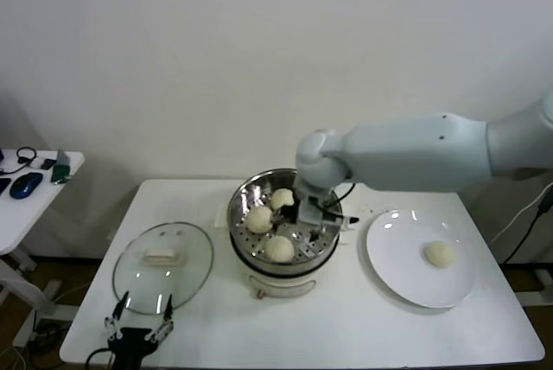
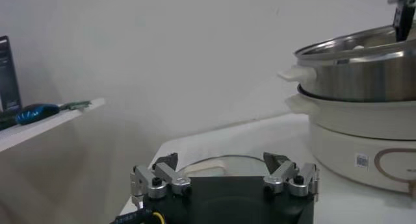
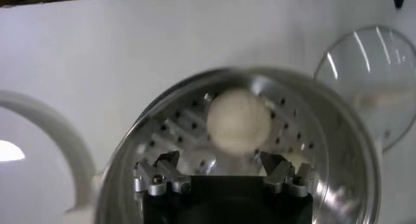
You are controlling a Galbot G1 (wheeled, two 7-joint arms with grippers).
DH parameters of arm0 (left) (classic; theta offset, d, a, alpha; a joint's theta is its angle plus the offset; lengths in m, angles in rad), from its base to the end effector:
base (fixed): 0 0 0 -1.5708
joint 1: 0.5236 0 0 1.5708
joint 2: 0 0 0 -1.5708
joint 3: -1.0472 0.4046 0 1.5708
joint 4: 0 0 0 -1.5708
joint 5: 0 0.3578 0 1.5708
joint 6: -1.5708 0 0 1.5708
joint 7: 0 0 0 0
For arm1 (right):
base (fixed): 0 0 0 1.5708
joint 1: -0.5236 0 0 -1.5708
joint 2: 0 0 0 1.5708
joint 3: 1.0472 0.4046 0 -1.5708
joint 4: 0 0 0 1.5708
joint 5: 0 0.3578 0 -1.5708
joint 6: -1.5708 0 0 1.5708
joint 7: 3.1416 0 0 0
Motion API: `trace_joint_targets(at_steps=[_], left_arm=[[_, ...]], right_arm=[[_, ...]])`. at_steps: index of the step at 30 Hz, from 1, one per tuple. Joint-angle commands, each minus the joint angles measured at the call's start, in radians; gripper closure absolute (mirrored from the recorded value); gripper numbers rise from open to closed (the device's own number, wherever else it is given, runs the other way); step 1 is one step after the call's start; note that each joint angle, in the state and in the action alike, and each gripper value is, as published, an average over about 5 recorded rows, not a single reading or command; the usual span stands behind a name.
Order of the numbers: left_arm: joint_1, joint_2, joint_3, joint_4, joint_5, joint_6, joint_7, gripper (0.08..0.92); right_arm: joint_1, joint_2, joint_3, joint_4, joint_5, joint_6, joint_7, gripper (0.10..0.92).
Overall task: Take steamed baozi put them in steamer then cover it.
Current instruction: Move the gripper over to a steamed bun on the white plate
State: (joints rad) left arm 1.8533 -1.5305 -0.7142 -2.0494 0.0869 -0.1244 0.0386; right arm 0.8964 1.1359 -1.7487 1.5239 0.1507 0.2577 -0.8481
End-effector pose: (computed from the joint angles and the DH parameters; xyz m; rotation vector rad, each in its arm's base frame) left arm 0.0447 0.0698 -0.3892 0.0908 -2.9111 -0.3450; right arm 0.5470 0.0701 -0.0337 1.9522 -0.5409 2.2318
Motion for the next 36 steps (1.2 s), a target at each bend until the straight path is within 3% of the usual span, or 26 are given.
trace_joint_targets(at_steps=[1,7,16,22,29,36], left_arm=[[-0.005,0.003,0.003,0.004,0.002,0.0,0.001,0.177],[-0.015,0.012,0.004,0.014,0.0,0.0,0.003,0.177],[-0.021,0.012,0.004,0.027,0.003,0.004,0.006,0.177],[-0.01,0.003,-0.001,0.033,0.009,0.001,0.005,0.177],[0.001,-0.008,-0.01,0.038,0.015,-0.001,0.002,0.177],[0.005,-0.015,-0.013,0.036,0.022,0.002,0.001,0.177]], right_arm=[[0.223,-0.222,-0.142,-0.1,0.282,-0.116,-0.088,0.202],[0.273,-0.467,-0.29,-0.137,0.367,-0.333,-0.114,0.203],[-0.047,-0.69,-0.161,-0.18,0.137,-0.408,-0.096,0.203],[-0.387,-0.65,0.133,-0.331,0.056,-0.396,-0.088,0.203],[-0.583,-0.522,0.324,-0.527,0.031,-0.357,-0.099,0.203],[-0.651,-0.458,0.362,-0.571,0.037,-0.344,-0.132,0.203]])
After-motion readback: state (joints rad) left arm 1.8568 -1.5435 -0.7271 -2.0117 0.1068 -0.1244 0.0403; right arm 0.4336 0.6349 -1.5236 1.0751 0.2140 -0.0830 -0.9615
